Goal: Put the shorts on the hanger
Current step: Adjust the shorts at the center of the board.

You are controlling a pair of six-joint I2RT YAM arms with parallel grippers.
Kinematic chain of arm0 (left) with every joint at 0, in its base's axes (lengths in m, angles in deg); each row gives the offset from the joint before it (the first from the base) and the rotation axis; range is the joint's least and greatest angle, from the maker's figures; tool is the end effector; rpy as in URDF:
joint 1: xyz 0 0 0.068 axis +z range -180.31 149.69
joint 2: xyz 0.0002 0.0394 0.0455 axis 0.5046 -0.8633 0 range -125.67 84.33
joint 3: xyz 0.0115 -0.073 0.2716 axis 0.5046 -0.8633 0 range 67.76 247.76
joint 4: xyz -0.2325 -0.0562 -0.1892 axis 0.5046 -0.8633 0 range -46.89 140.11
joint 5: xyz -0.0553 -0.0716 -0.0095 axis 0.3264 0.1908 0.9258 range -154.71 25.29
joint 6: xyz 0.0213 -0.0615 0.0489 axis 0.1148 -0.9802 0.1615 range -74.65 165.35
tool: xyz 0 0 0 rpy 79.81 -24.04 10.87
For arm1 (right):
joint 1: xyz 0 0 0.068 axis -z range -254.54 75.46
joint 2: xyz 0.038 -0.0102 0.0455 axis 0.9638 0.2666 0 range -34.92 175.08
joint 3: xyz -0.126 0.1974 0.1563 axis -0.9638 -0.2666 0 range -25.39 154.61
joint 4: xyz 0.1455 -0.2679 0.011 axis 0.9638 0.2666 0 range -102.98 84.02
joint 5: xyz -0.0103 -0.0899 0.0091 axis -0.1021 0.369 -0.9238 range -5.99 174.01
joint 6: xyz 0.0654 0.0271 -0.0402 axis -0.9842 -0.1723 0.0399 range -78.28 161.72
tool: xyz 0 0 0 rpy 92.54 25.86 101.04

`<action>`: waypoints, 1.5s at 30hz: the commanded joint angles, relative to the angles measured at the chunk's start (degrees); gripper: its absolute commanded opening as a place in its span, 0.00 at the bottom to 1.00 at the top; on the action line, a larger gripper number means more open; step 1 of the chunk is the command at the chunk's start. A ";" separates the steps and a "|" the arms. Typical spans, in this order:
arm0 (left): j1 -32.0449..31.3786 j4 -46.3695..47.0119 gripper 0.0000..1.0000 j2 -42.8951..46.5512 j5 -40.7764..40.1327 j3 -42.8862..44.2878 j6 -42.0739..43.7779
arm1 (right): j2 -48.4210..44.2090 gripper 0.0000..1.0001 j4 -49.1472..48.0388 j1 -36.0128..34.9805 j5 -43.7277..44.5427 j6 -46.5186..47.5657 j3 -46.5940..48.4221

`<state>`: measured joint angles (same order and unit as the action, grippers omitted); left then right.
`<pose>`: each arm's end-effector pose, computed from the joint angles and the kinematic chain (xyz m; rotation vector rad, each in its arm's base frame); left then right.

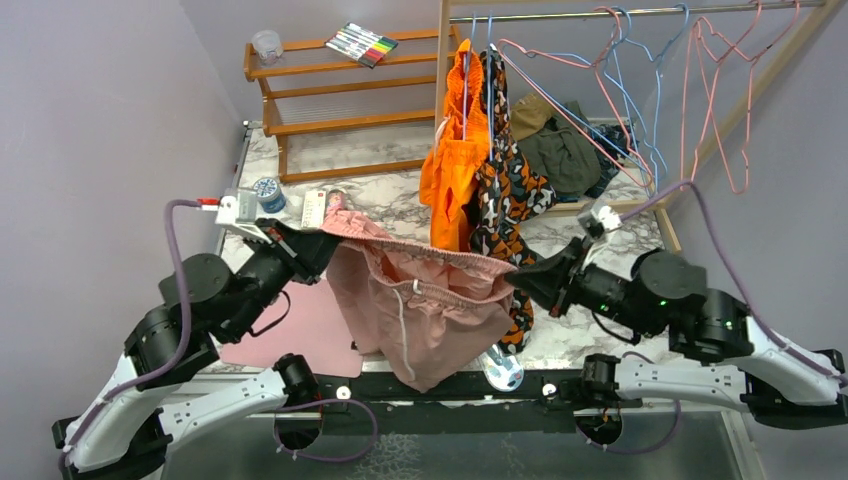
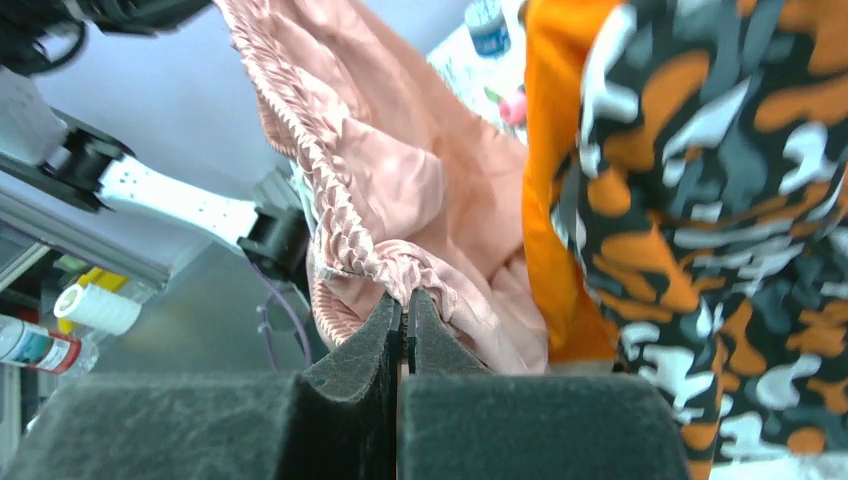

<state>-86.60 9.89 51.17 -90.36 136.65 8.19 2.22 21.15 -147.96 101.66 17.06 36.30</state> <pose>0.0976 -0.0913 0.4706 -0.0694 1.7144 -0.8680 0.0723 0.1679 0.4304 -0.5338 1.7560 0.9766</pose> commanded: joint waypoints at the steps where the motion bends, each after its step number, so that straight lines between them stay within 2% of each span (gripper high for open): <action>1: 0.18 7.64 0.00 0.45 -1.52 4.80 8.24 | 5.68 0.01 2.42 -0.16 2.36 9.93 10.24; 4: 0.21 11.65 0.00 -2.47 -0.09 12.09 13.56 | 11.58 0.01 0.36 -0.14 6.85 15.80 22.03; 6: 0.18 13.21 0.00 -4.99 2.62 18.05 16.38 | 15.29 0.01 -0.74 -0.14 6.84 19.31 31.00; 8: 0.17 14.77 0.00 -6.02 5.95 21.53 18.29 | 16.68 0.01 -2.86 -0.14 4.39 21.25 36.07; 11: 0.16 15.46 0.00 -4.25 7.26 19.65 17.74 | 15.36 0.01 -4.90 -0.14 3.66 21.51 34.30; 15: 0.22 10.36 0.00 0.44 2.94 11.30 13.83 | 15.58 0.01 3.78 -0.21 16.85 18.28 27.99; 18: 0.22 8.04 0.00 -0.89 0.29 13.06 14.47 | 18.68 0.01 8.56 -0.15 22.58 18.68 29.69; 20: 0.15 11.34 0.00 -5.52 3.63 20.52 18.03 | 20.91 0.01 6.27 -0.15 18.13 22.52 37.48; 22: 0.20 13.50 0.00 -12.48 10.21 32.82 21.15 | 21.45 0.01 -0.01 -0.19 7.84 24.98 46.66; 24: 0.34 15.69 0.00 -18.46 17.84 44.10 22.30 | 19.67 0.01 -8.14 -0.18 -4.91 25.78 49.62; 26: 1.19 19.43 0.00 -20.51 25.19 48.55 22.48 | 17.68 0.01 -14.76 -0.15 -14.82 25.00 49.09; 27: 1.78 21.36 0.00 -19.95 27.91 46.84 22.37 | 17.41 0.01 -15.40 -0.14 -16.37 24.41 49.25; 29: 2.96 24.29 0.00 -16.44 28.20 40.11 22.27 | 16.68 0.01 -13.51 -0.19 -14.87 24.11 48.07; 33: 3.29 25.80 0.00 -5.43 20.88 22.69 22.45 | 12.07 0.01 -12.23 -0.22 -6.19 24.61 35.42; 36: 3.13 25.79 0.00 -0.38 17.30 15.95 22.14 | 10.21 0.01 -9.49 -0.20 -2.83 24.63 29.44; 40: 3.12 24.55 0.00 -2.00 16.44 20.15 23.71 | 11.29 0.01 -6.86 -0.16 -2.59 26.48 32.71; 43: 3.12 24.08 0.00 -8.49 20.18 31.49 26.24 | 14.17 0.01 -8.38 -0.14 -10.21 27.86 43.17; 45: 3.11 23.66 0.00 -12.04 23.69 37.05 27.08 | 14.90 0.01 -10.64 -0.19 -16.83 27.69 46.84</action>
<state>-83.89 28.55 44.70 -70.45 162.68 31.77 19.20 16.96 -148.14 94.12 42.82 73.39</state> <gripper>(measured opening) 0.021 0.012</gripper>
